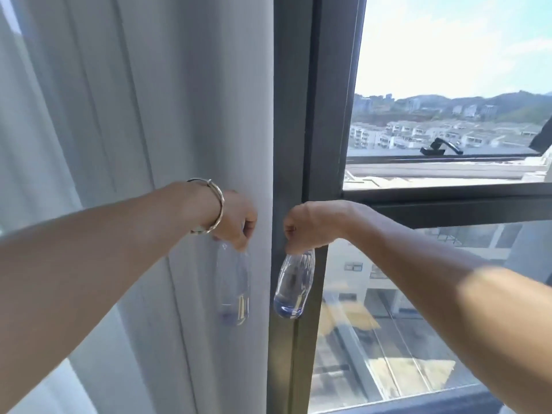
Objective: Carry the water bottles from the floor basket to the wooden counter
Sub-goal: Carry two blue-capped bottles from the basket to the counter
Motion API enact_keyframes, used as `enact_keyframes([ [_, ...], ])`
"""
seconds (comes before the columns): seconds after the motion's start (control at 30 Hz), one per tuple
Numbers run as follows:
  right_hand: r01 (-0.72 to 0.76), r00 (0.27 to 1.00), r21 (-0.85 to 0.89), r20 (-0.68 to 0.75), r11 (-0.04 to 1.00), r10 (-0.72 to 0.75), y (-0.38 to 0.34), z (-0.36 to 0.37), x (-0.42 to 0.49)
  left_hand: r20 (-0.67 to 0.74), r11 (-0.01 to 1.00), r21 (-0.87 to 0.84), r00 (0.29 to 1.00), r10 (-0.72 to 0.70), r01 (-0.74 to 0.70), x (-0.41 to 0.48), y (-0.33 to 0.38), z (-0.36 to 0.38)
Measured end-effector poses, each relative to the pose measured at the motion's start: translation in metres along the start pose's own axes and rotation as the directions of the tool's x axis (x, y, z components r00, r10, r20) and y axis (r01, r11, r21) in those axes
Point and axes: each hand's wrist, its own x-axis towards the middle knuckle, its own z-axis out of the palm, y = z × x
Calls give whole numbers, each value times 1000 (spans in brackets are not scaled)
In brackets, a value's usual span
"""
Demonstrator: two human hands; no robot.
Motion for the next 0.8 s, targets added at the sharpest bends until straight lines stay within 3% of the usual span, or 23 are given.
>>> enact_keyframes([
  [0.2,-73,978,-38,-198,997,64,6,-91,-61,-250,997,-16,965,-78,76,-49,17,-102],
  [0.4,-88,927,-2,-365,996,81,12,-114,-96,-540,993,-107,835,-107,58,-68,32,-126],
  [0.6,-53,929,91,-361,994,83,20,-109,-117,-620,997,-69,782,-59,20,-70,49,-106],
  [0.8,-36,905,143,-415,989,93,28,-102,-120,-608,998,-58,792,-56,26,-72,57,-106],
])
